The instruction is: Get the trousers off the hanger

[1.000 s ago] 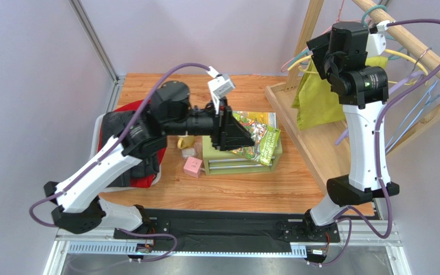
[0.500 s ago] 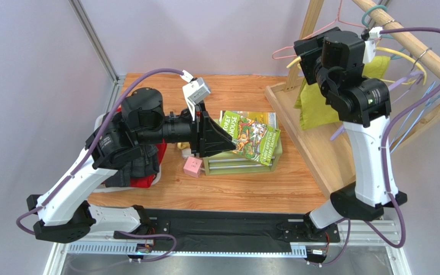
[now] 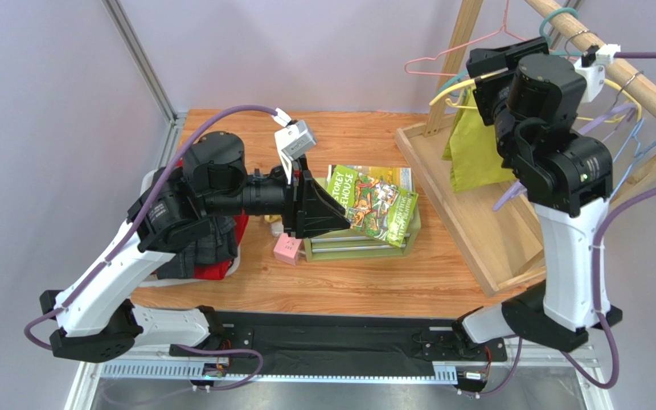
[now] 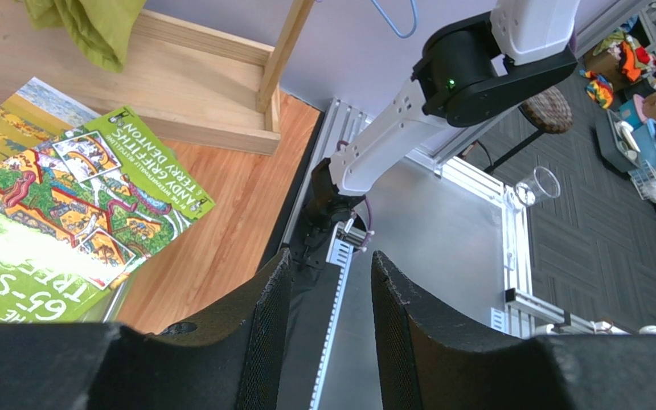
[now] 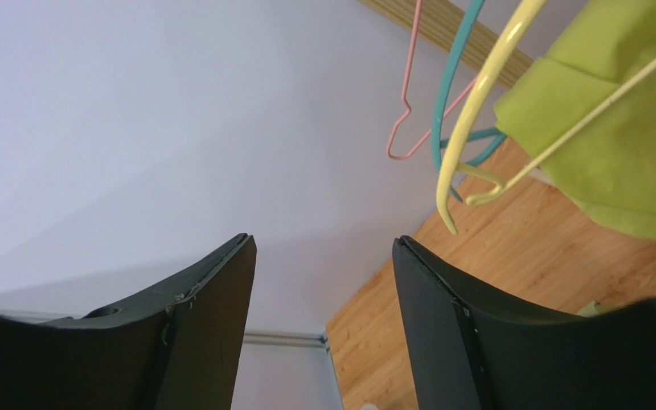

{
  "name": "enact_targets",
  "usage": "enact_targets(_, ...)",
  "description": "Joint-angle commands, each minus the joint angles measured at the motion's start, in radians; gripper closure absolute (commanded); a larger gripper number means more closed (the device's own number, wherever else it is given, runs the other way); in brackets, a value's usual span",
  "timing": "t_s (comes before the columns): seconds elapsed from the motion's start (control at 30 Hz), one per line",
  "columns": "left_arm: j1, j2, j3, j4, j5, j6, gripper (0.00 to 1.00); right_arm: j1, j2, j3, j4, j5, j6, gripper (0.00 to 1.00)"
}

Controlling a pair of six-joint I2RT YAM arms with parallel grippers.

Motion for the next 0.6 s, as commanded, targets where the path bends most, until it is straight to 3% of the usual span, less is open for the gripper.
enact_targets(0.0, -0.001, -0.021, 0.023, -0.007, 0.021, 0.002, 0.54, 0.005, 0.126, 0.112, 0.087, 0.177, -0.016, 0.35)
enact_targets(0.23, 0.001, -0.075, -0.014, -0.013, -0.010, 0.001, 0.54, -0.021, 0.236, 0.212, 0.159, 0.286, -0.016, 0.36)
enact_targets(0.57, 0.013, -0.097, -0.029, -0.041, -0.002, 0.016, 0.53, -0.039, 0.201, 0.081, 0.128, 0.383, -0.008, 0.36)
